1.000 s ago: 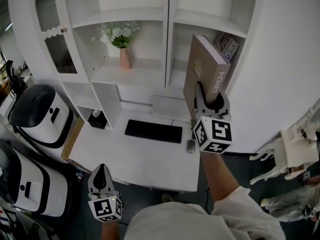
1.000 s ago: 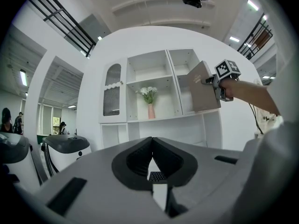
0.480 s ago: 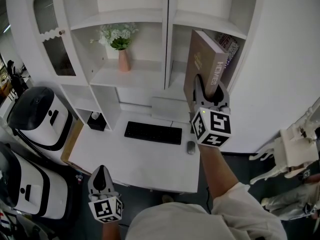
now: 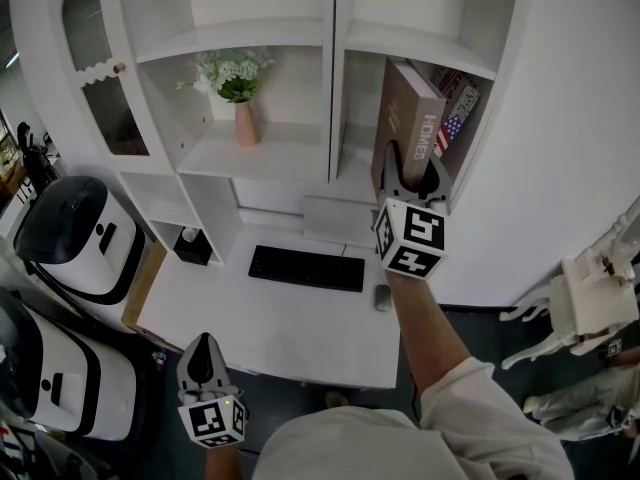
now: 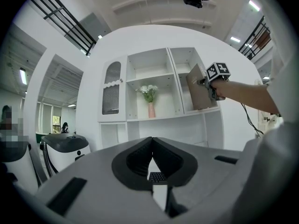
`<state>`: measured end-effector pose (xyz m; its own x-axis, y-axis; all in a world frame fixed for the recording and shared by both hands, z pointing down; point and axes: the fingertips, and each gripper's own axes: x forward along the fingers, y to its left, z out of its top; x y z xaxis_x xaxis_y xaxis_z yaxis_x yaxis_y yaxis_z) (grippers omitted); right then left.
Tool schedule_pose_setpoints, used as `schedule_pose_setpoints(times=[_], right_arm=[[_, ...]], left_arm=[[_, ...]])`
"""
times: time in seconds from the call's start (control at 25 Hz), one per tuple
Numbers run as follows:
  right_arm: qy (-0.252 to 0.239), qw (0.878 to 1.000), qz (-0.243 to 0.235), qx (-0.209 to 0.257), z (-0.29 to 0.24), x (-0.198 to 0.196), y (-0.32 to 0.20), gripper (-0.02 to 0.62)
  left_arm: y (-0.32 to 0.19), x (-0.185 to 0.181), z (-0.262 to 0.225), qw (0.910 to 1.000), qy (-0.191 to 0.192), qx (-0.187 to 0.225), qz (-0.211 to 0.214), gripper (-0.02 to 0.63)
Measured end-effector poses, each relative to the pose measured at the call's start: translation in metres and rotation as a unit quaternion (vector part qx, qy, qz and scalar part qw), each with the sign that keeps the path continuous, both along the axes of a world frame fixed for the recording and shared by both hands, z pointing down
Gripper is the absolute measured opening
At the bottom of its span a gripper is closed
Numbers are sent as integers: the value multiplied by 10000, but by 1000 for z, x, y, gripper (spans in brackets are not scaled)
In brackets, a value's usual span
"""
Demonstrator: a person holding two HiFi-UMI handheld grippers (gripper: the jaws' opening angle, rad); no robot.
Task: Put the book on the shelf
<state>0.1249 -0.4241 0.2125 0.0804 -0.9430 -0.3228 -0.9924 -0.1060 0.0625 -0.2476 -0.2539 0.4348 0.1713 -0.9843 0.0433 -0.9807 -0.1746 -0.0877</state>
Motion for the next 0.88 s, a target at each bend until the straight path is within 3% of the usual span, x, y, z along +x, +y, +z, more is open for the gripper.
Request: schedule_pose_setpoints(times=[0.88], right_arm=[[-47,9997,246,-10,2,20,-84,181]], left_arm=[[-43,9,14,9997,-88,-234,49,2]])
